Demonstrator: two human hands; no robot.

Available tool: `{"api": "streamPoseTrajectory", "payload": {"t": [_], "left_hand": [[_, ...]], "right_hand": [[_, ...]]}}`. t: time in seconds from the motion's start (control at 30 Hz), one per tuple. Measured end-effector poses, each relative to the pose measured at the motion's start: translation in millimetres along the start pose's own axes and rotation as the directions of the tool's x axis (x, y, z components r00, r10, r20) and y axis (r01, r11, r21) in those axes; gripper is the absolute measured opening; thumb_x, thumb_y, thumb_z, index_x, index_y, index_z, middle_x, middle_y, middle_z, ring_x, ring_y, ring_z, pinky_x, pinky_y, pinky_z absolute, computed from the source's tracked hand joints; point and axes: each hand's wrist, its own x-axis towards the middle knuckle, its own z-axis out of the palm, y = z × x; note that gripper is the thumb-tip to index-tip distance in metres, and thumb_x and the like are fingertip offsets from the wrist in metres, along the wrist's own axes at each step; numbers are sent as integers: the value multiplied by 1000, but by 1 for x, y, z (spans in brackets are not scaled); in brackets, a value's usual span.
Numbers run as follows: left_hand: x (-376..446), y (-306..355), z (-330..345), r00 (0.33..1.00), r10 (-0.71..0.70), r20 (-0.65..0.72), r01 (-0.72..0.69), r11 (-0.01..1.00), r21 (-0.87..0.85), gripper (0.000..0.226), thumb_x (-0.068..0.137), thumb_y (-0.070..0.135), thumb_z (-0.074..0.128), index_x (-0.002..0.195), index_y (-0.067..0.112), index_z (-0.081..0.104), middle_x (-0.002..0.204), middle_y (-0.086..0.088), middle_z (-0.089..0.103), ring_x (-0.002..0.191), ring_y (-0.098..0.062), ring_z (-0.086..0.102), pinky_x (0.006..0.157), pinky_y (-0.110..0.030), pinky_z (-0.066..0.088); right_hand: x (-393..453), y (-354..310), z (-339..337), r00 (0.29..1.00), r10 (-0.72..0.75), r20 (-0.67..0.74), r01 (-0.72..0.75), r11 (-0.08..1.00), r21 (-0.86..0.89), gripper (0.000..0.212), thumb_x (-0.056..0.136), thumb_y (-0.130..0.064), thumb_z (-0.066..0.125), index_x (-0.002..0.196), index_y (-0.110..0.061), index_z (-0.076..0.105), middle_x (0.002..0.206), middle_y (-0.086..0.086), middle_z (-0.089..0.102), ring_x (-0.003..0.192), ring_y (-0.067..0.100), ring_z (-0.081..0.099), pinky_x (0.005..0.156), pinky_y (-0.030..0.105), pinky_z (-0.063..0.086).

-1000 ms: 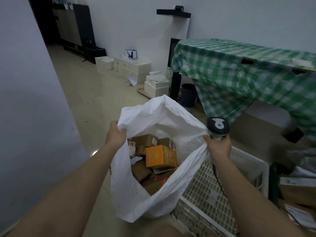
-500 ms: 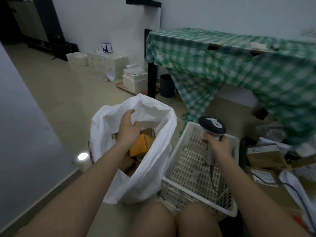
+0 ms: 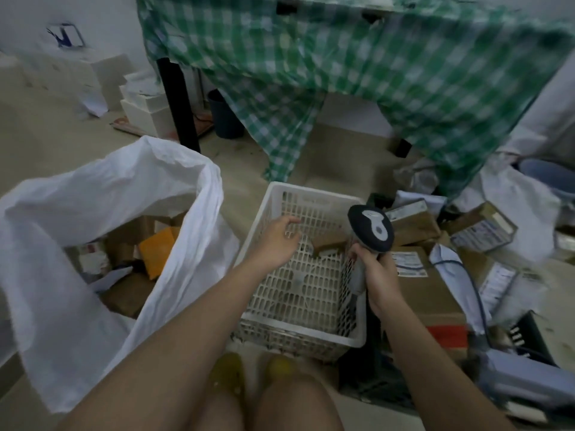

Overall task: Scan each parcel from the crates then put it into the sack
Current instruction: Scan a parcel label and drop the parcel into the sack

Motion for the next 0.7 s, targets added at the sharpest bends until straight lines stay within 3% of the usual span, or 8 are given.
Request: {"api": "streamPoseTrajectory", "payload": {"t": [0.1,0.17,0.23,0.33,0.47,0.6,0.7], "left_hand": [[35,-24,26,996,-78,38,78,997,17,34,100,21,47,134,16,48,139,-4,49,89,-8,54,72,-20,41],[62,-43,42,992,-123,42,122,992,22,35,99,23,49,133,15,49,136,-4,50,94,-12,50,79,-21,39],[91,-62,58,989,-142,45,142,990,16,36,99,23,50,134,14,50,137,-5,51,98,-12,51,83,-22,39],[129,-88,78,979,-194,63,191,981,39,41,98,23,52,137,12,47,143,-8,47,122,-22,51,96,-26,38],[161,-120,108,961,-255,108,254,967,24,48,96,24,55,140,10,43,145,-8,44,127,-25,48,91,-23,35],[187,-148,138,946,-290,144,287,957,40,54,96,26,56,144,10,38,147,-8,42,131,-24,44,100,-26,35],[210,-163,157,935,-314,166,314,949,25,55,95,29,58,143,11,38,146,-9,43,130,-25,45,101,-29,36]], "right_hand": [[34,10,4,998,51,-42,-47,994,95,43,93,-20,62,133,-11,51,118,9,63,104,25,61,101,47,47],[62,16,12,995,76,-58,-65,983,173,40,93,-15,62,131,-15,51,110,5,64,94,20,62,93,41,49],[92,22,23,993,82,-86,-67,983,173,46,91,-16,64,135,-15,50,123,6,61,107,24,60,100,43,47],[134,35,38,989,89,-114,-69,983,171,53,89,-18,66,139,-19,48,134,7,56,120,29,54,107,49,41],[171,62,48,977,141,-161,-113,978,175,51,89,-17,65,137,-22,50,132,6,57,119,27,55,106,47,42],[198,88,52,961,213,-175,-180,965,189,61,85,-21,70,141,-23,46,137,9,55,119,28,55,107,51,41],[217,107,54,938,284,-199,-243,948,207,54,87,-18,70,137,-18,51,136,11,55,119,29,54,108,49,39]]}}
